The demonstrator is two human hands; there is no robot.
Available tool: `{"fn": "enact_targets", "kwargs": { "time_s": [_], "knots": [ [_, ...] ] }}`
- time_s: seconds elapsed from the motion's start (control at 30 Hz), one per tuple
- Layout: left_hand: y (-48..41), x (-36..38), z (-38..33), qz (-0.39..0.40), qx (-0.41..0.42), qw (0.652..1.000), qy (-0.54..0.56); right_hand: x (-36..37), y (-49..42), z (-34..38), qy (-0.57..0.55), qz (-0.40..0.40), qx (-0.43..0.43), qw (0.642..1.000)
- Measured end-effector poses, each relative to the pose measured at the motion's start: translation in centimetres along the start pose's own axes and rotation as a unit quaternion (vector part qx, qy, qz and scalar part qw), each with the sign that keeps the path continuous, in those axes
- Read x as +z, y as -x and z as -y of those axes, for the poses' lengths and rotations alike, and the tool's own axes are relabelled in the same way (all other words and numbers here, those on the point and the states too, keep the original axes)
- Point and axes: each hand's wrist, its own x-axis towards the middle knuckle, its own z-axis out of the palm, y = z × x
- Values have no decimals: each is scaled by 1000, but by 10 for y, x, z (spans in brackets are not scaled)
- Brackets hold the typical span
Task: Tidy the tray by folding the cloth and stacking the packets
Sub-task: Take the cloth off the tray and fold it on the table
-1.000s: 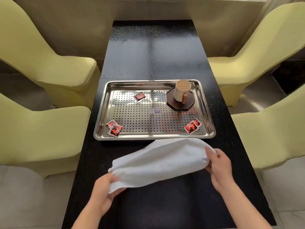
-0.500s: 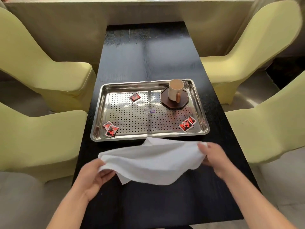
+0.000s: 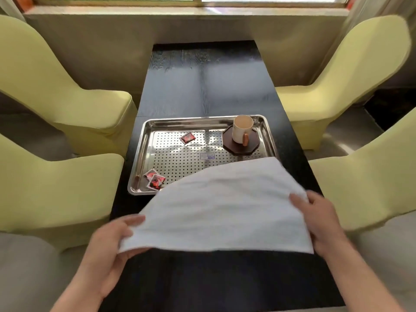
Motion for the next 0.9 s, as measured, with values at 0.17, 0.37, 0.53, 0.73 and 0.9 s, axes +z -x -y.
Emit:
{"fn": "enact_targets", "kwargs": {
  "time_s": [0.17, 0.37, 0.53, 0.73, 0.9],
  "knots": [
    [-15, -16, 79, -67, -125, 980, -141, -7, 5, -101, 76, 13, 178, 981],
    [-30, -5, 125, -98, -214, 940, -247, -13, -12, -139, 152, 11, 212, 965],
    [-29, -25, 161, -56, -148, 926, -342, -25, -22, -159, 243, 27, 194, 950],
    [-51, -27, 175, -62, -125, 872, -469, -18, -44, -160, 383, 29, 122, 915],
    [-97, -4, 165, -107, -52, 868, -483, 12, -84, -131, 320, 27, 72, 944]
  ]
}}
